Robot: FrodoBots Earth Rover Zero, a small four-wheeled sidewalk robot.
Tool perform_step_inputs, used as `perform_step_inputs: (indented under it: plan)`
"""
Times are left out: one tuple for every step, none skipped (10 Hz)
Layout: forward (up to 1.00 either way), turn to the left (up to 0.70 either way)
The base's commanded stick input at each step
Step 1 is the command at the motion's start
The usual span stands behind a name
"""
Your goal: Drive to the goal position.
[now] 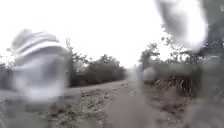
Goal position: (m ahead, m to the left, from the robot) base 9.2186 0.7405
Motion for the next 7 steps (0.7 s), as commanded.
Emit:
perform_step_inputs:
  plan:
    - [0.7, 0.0]
    - [0.7, 0.0]
    - [0.7, 0.0]
    - [0.7, 0.02]
    - [0.7, 0.09]
    - [0.7, 0.14]
    - [0.7, 0.14]
